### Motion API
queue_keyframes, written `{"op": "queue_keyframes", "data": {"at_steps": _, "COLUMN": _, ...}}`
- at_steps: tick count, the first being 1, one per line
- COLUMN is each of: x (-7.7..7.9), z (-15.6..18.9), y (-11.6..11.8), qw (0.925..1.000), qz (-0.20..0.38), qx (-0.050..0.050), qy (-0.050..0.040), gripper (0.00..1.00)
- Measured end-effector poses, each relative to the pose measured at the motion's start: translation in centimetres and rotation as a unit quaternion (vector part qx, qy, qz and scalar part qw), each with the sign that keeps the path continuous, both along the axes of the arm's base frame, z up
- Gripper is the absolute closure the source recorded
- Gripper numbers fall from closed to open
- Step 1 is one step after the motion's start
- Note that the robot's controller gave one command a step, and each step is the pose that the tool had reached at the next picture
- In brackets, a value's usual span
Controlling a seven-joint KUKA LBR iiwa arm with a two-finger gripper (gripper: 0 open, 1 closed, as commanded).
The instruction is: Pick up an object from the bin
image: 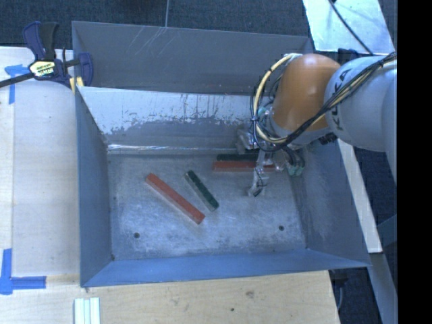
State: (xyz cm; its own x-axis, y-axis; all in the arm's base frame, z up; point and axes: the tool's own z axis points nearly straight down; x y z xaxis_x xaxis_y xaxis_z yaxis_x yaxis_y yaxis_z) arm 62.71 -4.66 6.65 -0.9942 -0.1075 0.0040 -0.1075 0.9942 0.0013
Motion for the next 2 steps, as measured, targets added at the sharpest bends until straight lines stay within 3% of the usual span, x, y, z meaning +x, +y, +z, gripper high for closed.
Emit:
{"op": "queue_keyframes", "data": {"at_steps": 1, "x": 0.4, "z": 0.8, "y": 0.0, "qw": 1.0, "qz": 0.0, "qx": 0.0, "qy": -0.0078, "gripper": 1.0}}
{"op": "queue_keyframes", "data": {"at_steps": 2, "x": -2.0, "z": 15.6, "y": -1.8, "qw": 0.9884, "qz": 0.152, "qx": -0.002, "qy": -0.0072, "gripper": 1.0}}
